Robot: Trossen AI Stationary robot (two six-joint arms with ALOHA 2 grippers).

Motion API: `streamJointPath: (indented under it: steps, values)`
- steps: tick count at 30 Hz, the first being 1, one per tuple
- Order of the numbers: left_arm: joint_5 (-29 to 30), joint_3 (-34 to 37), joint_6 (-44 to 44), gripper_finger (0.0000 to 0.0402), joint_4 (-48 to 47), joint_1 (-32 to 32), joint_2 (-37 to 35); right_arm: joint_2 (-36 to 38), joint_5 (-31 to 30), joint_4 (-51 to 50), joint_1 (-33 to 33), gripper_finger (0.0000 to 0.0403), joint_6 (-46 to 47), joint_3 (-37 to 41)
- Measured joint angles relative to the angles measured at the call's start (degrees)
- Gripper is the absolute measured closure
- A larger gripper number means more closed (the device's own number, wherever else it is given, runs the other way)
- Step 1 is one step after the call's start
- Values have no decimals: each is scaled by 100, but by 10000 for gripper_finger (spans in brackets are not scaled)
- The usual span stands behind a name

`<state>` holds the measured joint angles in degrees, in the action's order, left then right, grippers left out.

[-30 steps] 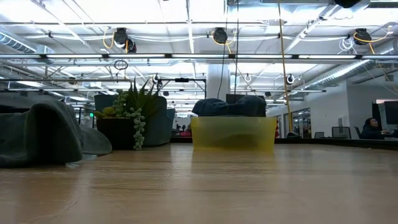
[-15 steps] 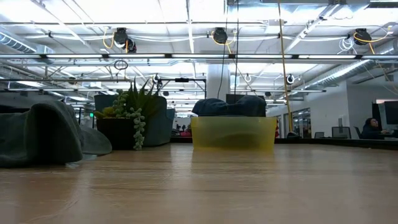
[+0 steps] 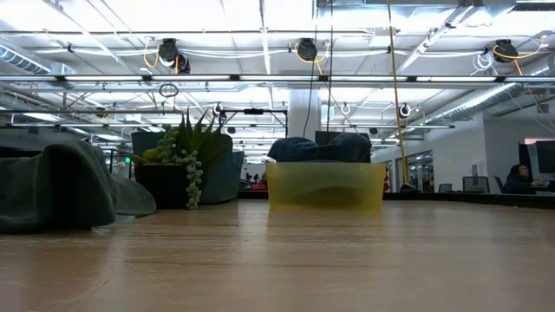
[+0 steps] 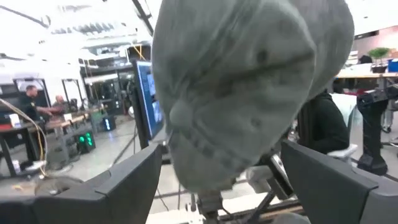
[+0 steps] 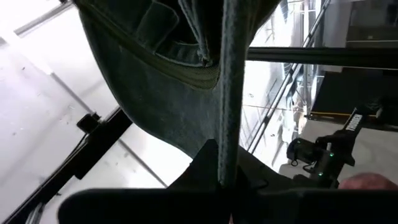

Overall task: Pick & Place hat
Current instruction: Put the top right black cap into the blue bin

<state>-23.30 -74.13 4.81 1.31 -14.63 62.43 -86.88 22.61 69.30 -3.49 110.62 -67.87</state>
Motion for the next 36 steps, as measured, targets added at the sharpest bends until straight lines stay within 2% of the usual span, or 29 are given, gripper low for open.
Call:
streamJointPath:
  steps: [3,7,11,17,27,31,36]
  values:
    - [44,-191,49,62,-36,-20,26,-27,-7,-95,0,403,43,0]
    - [589,-335,121,62,-146,-20,108,-14,-4,-184,0,403,121,4]
    - [669,-472,110,62,-218,-20,277,-21,-10,-207,0,403,123,4]
    - [322,-496,101,62,-70,19,561,-16,-11,-188,0,403,120,5]
    - [25,-496,-87,63,60,-38,573,-14,-15,-27,0,403,97,6]
    - [11,-496,-133,99,83,-40,572,-14,-15,-40,12,403,108,10]
    - [-151,-496,-241,186,214,-42,571,-14,-20,-29,42,403,104,10]
